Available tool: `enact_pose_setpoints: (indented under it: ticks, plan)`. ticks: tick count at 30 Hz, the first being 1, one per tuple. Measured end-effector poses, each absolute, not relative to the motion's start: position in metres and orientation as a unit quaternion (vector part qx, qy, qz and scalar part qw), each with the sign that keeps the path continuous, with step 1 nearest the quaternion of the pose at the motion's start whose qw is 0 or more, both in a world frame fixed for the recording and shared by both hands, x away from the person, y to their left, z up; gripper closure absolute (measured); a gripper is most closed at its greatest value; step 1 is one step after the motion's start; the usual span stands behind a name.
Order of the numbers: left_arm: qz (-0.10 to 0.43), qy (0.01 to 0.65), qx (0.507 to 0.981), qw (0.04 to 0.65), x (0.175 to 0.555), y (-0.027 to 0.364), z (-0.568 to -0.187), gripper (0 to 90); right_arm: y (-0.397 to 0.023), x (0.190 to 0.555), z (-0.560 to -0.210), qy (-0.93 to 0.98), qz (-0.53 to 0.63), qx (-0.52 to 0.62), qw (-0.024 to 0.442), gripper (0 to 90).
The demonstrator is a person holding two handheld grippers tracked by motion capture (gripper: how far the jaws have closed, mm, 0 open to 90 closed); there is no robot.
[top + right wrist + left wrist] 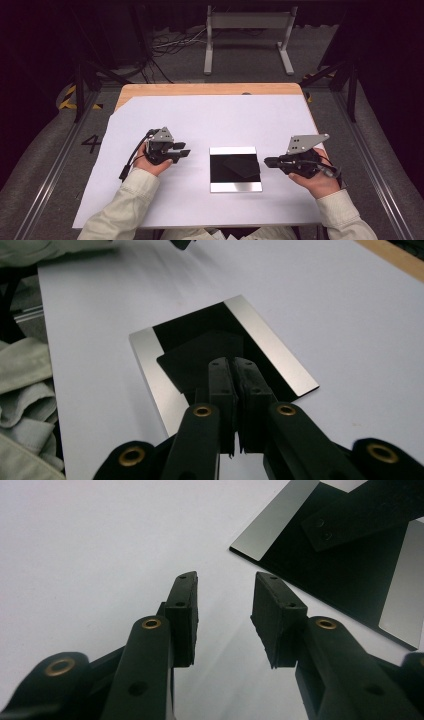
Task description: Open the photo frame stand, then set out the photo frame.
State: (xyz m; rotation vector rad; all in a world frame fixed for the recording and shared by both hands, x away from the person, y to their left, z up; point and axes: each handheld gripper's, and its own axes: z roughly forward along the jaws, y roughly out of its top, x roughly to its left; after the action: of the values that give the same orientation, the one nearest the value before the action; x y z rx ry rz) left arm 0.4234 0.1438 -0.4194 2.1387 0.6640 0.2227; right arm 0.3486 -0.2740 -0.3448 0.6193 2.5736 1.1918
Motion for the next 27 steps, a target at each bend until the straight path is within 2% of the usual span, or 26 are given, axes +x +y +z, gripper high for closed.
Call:
enact_pose_setpoints:
  ticks: [7,17,27]
  plan:
    - [0.092,0.266,0.857,0.431,0.423,0.145,-0.419,63.2,-0.28,0.348,-0.336,0.857,0.431,0.25,0.129,82.4]
    - [0.091,0.265,0.858,0.431,0.424,0.144,-0.42,63.1,-0.29,0.353,-0.336,0.826,0.45,0.314,0.127,72.5]
    - [0.091,0.267,0.857,0.43,0.423,0.144,-0.419,62.7,-0.292,0.358,-0.34,0.811,0.446,0.363,0.105,63.4]
